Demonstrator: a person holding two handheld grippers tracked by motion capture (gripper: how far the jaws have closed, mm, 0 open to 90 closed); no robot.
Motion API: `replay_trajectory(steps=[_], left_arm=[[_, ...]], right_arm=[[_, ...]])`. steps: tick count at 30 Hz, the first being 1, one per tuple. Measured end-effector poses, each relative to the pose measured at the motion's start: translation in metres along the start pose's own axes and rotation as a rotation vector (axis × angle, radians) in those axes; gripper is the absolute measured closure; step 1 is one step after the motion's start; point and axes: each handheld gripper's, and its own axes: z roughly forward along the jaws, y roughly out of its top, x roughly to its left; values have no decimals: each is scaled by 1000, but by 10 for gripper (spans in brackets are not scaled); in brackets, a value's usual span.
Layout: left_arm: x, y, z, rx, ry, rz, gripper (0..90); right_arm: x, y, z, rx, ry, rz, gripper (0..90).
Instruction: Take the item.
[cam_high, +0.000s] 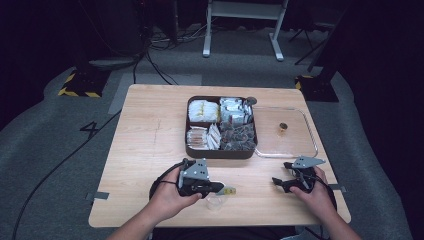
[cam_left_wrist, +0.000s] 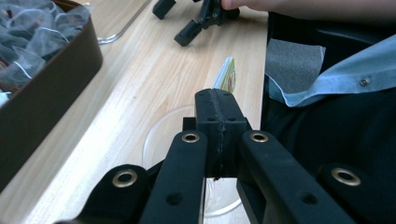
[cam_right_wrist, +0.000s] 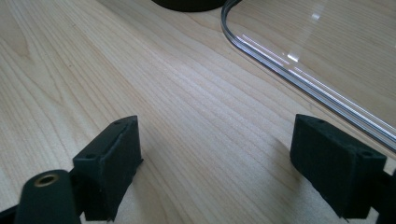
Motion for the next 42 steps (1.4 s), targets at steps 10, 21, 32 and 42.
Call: replay_trajectory(steps=[10,21,32,42], left_arm=[[1,-2,0,14,-17,-17,727],[2,-1,-3,1,6,-7,600],[11,0,-26,-43,128,-15,444],[20,-20,-63,-52,316,-83,385]], right_arm=[[0,0,0,0,0,0,165],[0,0,0,0,0,0,165],[0,0,0,0,-1,-1,165],[0,0,0,0,-1,-1,165]])
